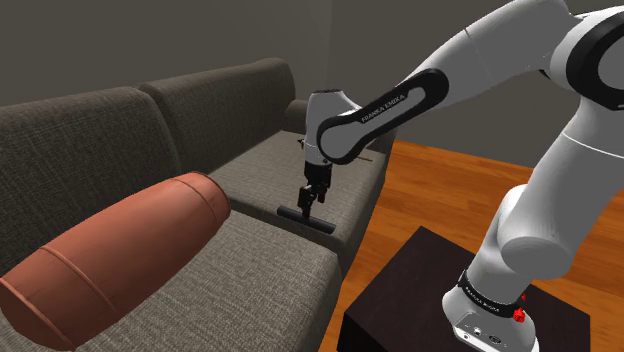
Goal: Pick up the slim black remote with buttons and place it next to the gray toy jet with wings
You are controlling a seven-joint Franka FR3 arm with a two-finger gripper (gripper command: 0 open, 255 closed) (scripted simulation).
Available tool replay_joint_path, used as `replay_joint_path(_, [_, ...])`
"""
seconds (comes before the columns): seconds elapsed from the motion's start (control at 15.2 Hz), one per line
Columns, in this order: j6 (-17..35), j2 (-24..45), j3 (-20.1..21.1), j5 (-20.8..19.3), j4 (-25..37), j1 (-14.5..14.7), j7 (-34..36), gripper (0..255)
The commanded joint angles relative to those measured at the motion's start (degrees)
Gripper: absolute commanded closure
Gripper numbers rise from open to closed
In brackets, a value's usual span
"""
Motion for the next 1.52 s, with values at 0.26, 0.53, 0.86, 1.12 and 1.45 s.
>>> replay_joint_path(0.26, [4.8,3.4,0.3,-0.3,-1.4,0.2,0.2,0])
replay_joint_path(0.53, [6.1,4.3,0.4,-0.4,-1.7,0.3,0.3,0])
replay_joint_path(0.86, [6.1,4.3,0.4,-0.4,-1.7,0.3,0.3,0])
replay_joint_path(1.12, [6.2,4.4,0.5,-0.4,-1.8,0.3,0.4,255])
replay_joint_path(1.45, [6.4,4.1,0.5,-0.3,-2.3,0.4,0.3,255])
